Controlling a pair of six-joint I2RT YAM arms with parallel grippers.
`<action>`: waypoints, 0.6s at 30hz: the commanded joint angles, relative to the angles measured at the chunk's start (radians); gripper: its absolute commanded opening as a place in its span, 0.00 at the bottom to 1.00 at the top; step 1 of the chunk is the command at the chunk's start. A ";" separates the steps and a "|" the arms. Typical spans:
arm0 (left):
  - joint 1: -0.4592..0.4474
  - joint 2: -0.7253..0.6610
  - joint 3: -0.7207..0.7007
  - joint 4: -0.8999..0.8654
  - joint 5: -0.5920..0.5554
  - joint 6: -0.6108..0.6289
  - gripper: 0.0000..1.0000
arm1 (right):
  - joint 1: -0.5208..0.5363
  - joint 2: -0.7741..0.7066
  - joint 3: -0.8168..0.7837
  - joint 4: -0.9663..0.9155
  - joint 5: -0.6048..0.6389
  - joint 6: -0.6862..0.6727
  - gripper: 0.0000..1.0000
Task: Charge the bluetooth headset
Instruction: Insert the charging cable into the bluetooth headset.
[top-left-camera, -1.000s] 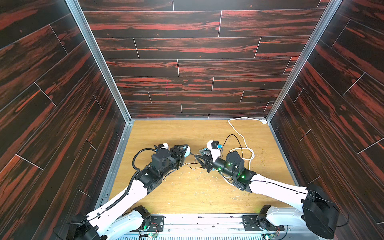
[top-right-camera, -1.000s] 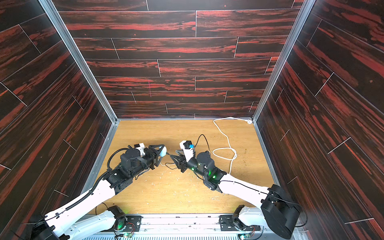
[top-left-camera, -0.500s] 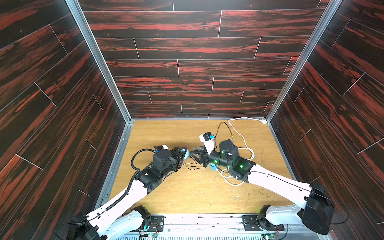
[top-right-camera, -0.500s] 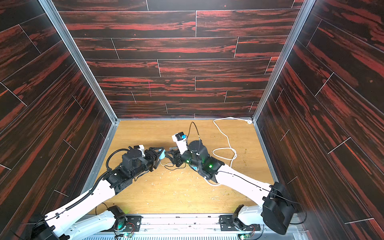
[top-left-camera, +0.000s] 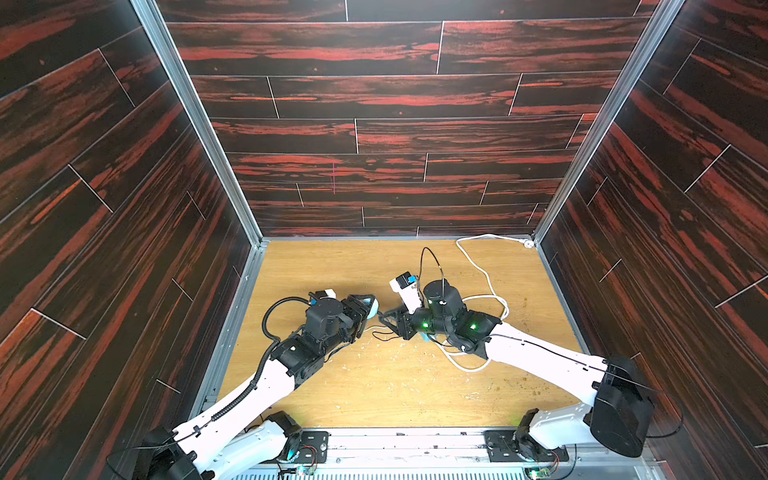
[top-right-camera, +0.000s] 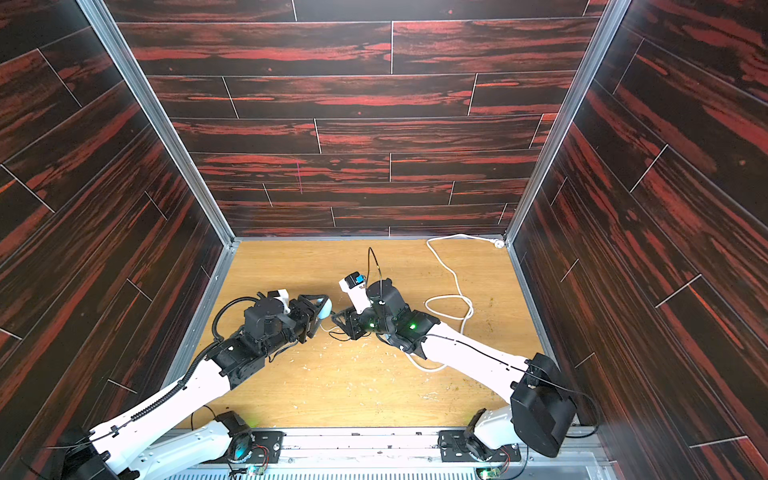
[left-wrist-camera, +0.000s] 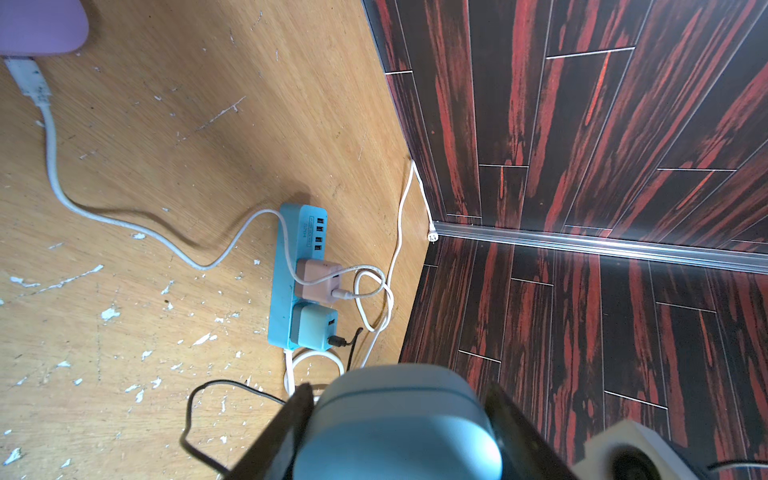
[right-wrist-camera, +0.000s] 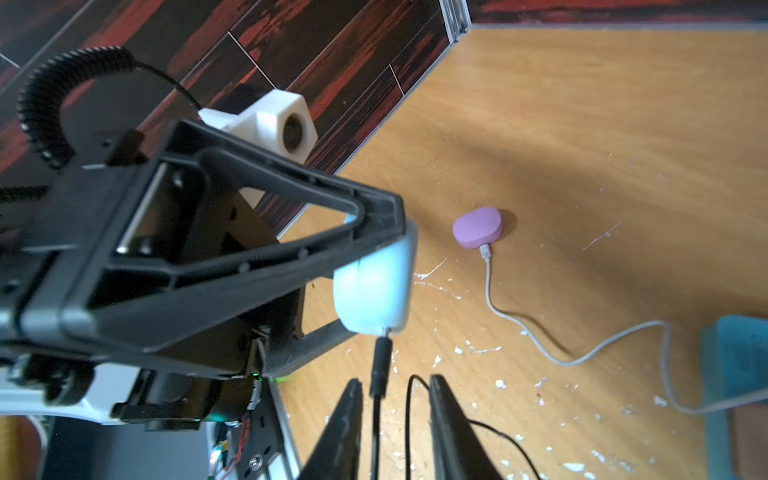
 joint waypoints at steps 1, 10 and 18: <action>0.005 -0.008 0.035 -0.020 0.000 0.019 0.00 | -0.001 0.001 0.019 -0.002 -0.022 0.009 0.25; 0.004 0.018 0.041 -0.004 0.032 0.017 0.00 | -0.002 0.020 0.036 0.001 -0.013 0.010 0.21; 0.004 0.019 0.045 0.001 0.033 0.014 0.00 | -0.002 0.036 0.052 -0.016 -0.001 0.001 0.00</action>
